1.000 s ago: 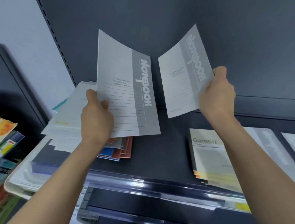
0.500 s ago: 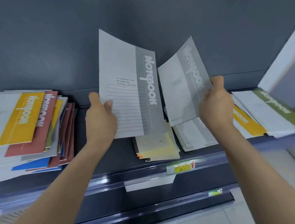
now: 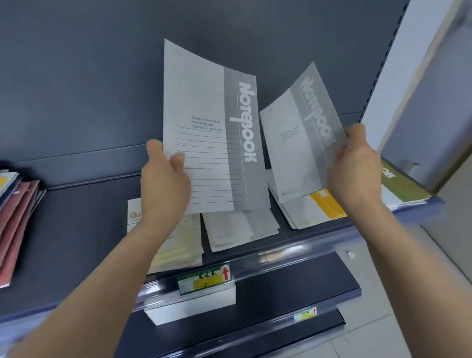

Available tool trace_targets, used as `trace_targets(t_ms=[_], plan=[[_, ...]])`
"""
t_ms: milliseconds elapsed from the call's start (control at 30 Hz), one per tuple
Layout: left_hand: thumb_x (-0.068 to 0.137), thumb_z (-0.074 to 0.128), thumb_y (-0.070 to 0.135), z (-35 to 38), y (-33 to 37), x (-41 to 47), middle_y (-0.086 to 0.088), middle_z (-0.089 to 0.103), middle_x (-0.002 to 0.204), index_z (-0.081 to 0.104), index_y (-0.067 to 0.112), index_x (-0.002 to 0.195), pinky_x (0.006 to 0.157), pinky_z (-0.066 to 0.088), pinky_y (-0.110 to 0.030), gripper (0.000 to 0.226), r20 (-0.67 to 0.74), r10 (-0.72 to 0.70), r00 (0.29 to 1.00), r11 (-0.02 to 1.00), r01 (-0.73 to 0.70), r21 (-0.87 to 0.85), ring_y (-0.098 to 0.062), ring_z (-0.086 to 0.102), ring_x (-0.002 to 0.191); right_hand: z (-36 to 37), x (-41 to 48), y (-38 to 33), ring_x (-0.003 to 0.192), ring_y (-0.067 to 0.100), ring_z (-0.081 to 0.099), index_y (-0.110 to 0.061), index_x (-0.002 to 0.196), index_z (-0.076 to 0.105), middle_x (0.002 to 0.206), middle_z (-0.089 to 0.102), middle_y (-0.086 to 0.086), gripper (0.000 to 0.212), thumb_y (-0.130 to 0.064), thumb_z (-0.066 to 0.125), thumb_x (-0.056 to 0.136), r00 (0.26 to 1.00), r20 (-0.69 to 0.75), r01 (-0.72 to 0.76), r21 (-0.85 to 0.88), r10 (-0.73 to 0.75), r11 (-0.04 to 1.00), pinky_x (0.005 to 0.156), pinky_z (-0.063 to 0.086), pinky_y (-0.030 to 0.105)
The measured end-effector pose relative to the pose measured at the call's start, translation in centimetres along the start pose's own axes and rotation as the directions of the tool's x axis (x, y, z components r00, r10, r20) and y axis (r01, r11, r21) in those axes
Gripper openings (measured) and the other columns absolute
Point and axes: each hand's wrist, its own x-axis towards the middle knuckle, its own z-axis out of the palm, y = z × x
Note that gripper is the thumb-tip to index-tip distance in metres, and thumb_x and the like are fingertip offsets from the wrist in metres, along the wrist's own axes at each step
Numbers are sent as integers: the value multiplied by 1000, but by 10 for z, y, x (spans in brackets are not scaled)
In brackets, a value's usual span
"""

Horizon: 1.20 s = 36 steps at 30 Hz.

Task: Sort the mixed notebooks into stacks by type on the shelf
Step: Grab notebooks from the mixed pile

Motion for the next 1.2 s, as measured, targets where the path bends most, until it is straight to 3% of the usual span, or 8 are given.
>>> trace_targets(t_ms=[167, 300, 467, 667, 833, 933, 1033, 1200], plan=[[100, 38, 16, 52, 30, -18, -1, 54, 88, 32, 10, 98, 58, 41, -31, 9, -72, -83, 994, 996, 80, -39, -18, 49, 69, -18, 51, 47, 70, 32, 44, -4, 115, 39, 78, 49, 13, 31, 6, 35, 86, 994, 59, 92, 26, -93, 995, 57, 30, 35], [101, 38, 19, 75, 41, -37, -4, 53, 84, 31, 10, 98, 52, 42, -33, 11, -126, -114, 985, 993, 115, 0, -19, 49, 64, -18, 76, 66, 70, 29, 42, -3, 114, 38, 82, 48, 10, 28, 5, 37, 88, 977, 150, 145, 59, -152, 988, 49, 24, 31], [99, 43, 13, 51, 40, -49, -3, 54, 88, 34, 8, 98, 59, 33, -27, 11, -286, -133, 949, 987, 152, 44, -23, 49, 71, 8, 73, 52, 71, 27, 43, -3, 112, 37, 85, 46, 9, 21, 0, 40, 91, 924, 298, 205, 138, -238, 969, 48, 22, 30], [98, 43, 13, 2, 12, -62, 0, 52, 81, 37, 7, 98, 65, 34, -28, 8, -376, -210, 903, 971, 237, 28, -24, 47, 75, 52, 42, 24, 71, 25, 47, -4, 112, 37, 86, 50, 10, 23, -2, 45, 91, 813, 429, 354, 172, -393, 919, 45, 21, 26], [98, 42, 9, -23, -21, -63, 4, 50, 77, 37, 6, 97, 53, 33, -28, 5, -370, -282, 885, 952, 305, 3, -15, 47, 65, 95, 19, 5, 76, 30, 52, -4, 110, 37, 91, 55, 16, 23, 2, 44, 89, 798, 533, 222, 174, -281, 960, 46, 26, 26], [97, 42, 9, -36, -34, -58, 3, 52, 85, 41, 4, 102, 57, 35, -28, 6, -358, -298, 885, 948, 320, 1, -11, 49, 67, 116, 6, 0, 80, 34, 54, -7, 104, 33, 98, 57, 22, 21, 4, 43, 88, 796, 576, 135, 132, -187, 982, 57, 35, 31], [97, 42, 9, -43, -45, -51, 4, 51, 85, 41, 6, 103, 66, 36, -27, 7, -344, -318, 884, 942, 336, -9, -10, 49, 67, 130, -5, 2, 93, 39, 58, 1, 114, 40, 106, 58, 23, 26, 4, 43, 88, 787, 604, 182, -28, -128, 983, 65, 39, 33], [97, 42, 9, -32, -48, -40, 11, 48, 75, 38, 8, 97, 49, 31, -18, 4, -300, -310, 902, 945, 326, 2, 0, 46, 64, 137, -1, 14, 99, 33, 59, -1, 114, 46, 111, 59, 17, 24, -7, 49, 91, 796, 599, 262, -213, -87, 941, 67, 38, 30]])
